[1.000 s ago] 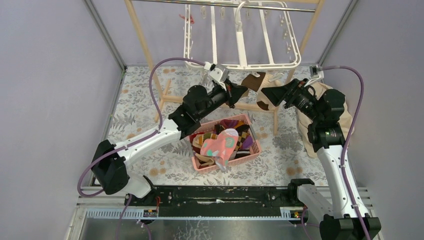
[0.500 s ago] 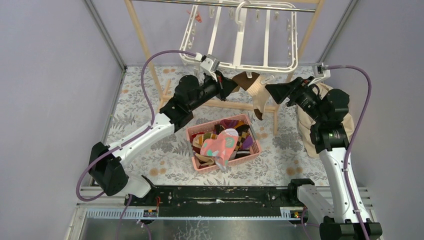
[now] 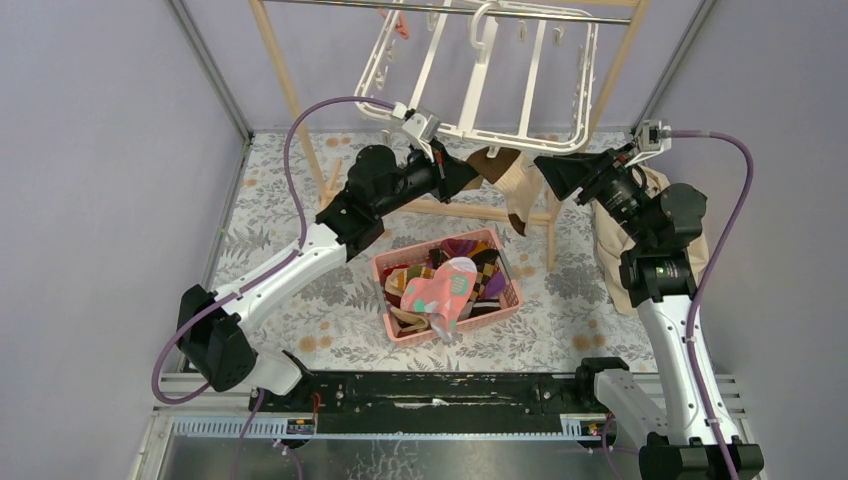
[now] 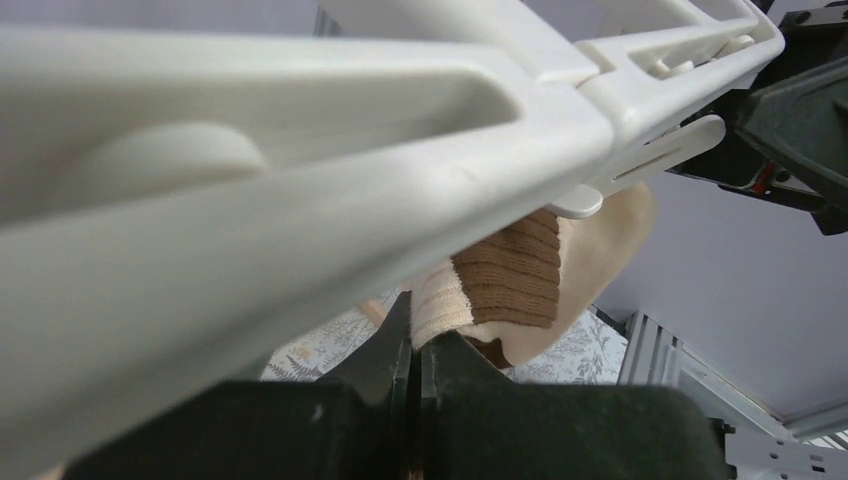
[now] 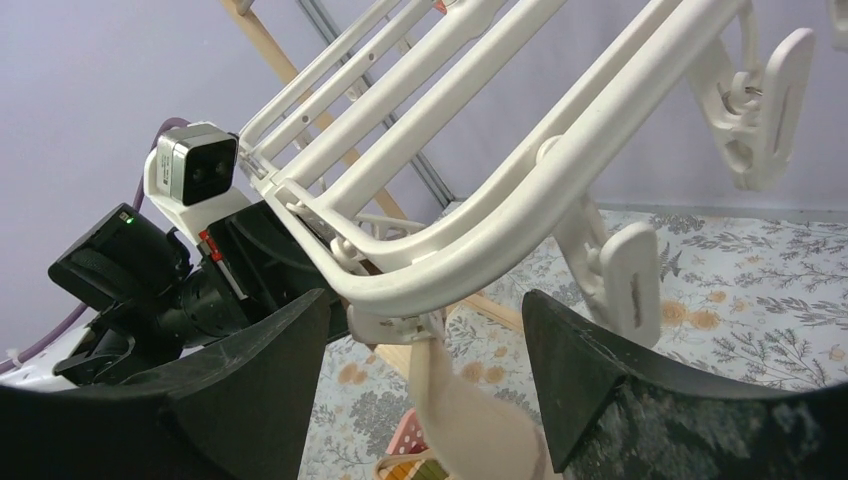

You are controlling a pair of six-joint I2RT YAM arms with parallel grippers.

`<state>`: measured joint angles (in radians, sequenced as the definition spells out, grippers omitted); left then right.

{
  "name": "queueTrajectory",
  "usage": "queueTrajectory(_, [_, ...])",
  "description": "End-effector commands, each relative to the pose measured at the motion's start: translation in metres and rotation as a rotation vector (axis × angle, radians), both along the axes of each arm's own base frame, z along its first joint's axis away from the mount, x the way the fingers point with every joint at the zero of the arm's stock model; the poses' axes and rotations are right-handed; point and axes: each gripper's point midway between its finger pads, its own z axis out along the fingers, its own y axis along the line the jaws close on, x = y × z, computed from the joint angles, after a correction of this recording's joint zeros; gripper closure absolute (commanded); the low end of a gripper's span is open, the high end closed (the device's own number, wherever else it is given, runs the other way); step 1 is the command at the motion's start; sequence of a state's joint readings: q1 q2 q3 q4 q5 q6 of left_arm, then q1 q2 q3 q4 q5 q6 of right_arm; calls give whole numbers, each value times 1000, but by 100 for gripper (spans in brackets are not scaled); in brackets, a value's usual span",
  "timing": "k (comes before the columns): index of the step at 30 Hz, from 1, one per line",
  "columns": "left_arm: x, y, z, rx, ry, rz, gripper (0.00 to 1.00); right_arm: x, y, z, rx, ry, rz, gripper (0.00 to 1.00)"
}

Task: Remove the socks clipped to the hanger
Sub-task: Remove the sock from the hanger.

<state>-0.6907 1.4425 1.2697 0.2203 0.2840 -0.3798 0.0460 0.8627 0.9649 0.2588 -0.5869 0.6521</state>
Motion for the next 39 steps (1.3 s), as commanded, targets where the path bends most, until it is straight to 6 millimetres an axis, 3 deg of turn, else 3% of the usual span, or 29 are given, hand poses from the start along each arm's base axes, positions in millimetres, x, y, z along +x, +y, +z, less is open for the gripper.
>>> queueTrajectory(1, [-3, -4, 10, -25, -1, -37, 100, 0, 1, 15, 11, -66, 3, 23])
queueTrajectory(17, [-13, -6, -4, -22, 66, -74, 100, -3, 5, 18, -10, -86, 32, 31])
queueTrajectory(31, [-31, -9, -1, -27, 83, -129, 100, 1, 6, 21, -8, -88, 39, 43])
queueTrajectory(39, [-33, -10, -2, -21, 85, -135, 100, 1, 5, 23, -9, -90, 32, 59])
